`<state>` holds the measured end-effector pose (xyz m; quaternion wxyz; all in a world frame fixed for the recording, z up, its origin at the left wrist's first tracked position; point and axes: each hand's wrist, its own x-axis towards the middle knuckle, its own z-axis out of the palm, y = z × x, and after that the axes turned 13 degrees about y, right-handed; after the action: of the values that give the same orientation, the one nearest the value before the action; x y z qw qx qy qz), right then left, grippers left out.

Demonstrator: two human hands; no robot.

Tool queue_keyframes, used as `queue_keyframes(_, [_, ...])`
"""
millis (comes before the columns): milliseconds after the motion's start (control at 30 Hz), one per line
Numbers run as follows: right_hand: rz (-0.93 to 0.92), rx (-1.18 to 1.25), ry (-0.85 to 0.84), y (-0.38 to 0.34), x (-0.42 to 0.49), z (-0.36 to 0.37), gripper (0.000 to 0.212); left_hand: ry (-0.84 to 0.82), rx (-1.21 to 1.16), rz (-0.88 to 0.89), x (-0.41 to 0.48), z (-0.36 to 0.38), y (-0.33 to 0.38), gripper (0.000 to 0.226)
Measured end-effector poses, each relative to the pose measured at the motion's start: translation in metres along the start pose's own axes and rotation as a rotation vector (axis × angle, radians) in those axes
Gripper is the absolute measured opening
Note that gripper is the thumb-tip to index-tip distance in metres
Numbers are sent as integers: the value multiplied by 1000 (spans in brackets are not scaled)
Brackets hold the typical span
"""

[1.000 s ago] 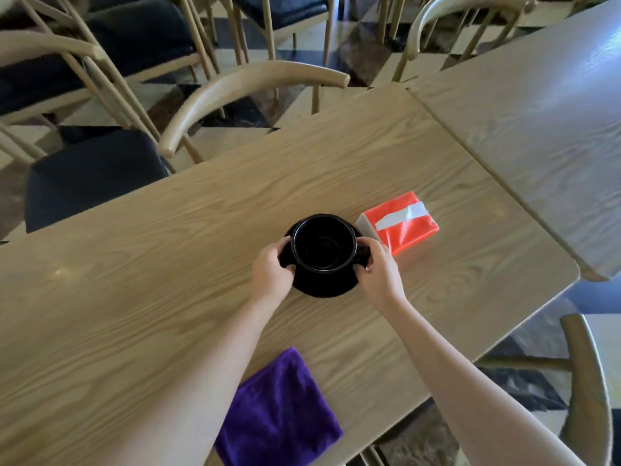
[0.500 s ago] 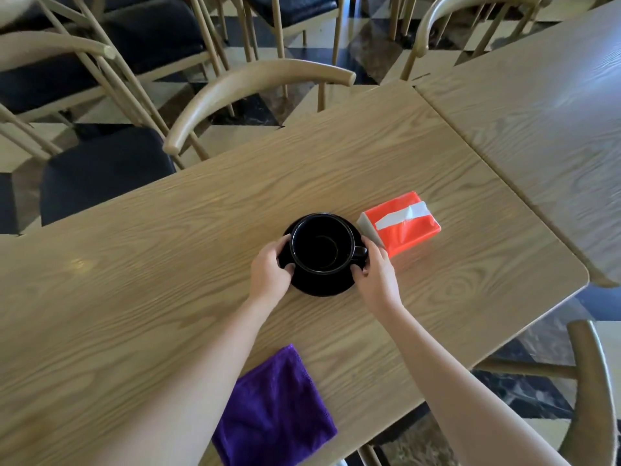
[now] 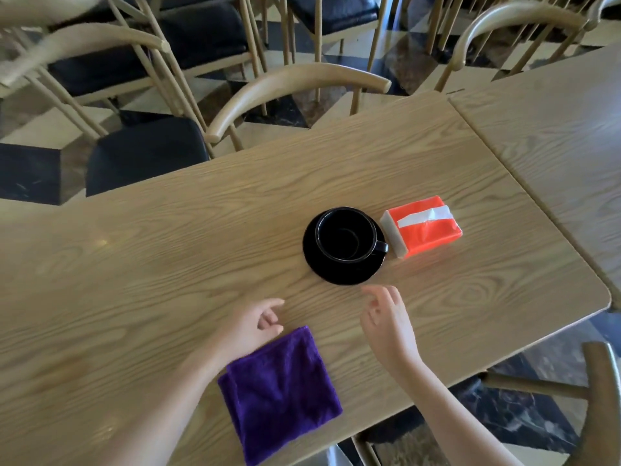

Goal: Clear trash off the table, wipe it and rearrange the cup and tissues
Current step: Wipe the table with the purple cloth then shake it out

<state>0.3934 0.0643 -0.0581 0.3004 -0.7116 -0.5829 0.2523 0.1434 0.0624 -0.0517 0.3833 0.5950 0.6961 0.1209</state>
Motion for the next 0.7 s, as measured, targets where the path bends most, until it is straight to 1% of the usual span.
queue_keyframes(67, [-119,-41,-224,-3,-18,10,36,-56,96,11,-24,4,-13,47])
queue_keyframes(133, [-130,-47,-434,-9,-31,21,38,-54,190,13,-42,12,-20,52])
queue_keyframes(167, [-117,-48,-504,-12,-36,27,40,-36,217,-10,-49,17,-21,54])
queue_keyframes(233, [-140,-86,-557,-19,-42,36,46,14,224,-84,-58,25,-22,56])
queue_keyframes(300, [-158,-106,-541,-28,-48,44,51,58,186,-136,-61,29,-21,45])
queue_keyframes(367, [-105,-108,-509,-36,-51,50,52,77,146,-110,-64,28,-19,21])
queue_keyframes(400, [-76,-113,-502,-39,-53,52,50,83,125,-86,-66,26,-19,14])
queue_keyframes(500, [-83,-147,-535,-48,-53,57,44,79,57,-59,-69,19,-26,13])
queue_keyframes(600, [-126,-155,-474,-61,-49,62,44,103,19,-55,-65,8,-38,20])
queue_keyframes(633, [-187,-215,-401,-66,-48,65,47,137,3,-49,-61,6,-41,24])
queue_keyframes(700, [-471,-404,-235,-75,-53,72,56,243,-87,-53,-49,1,-46,31])
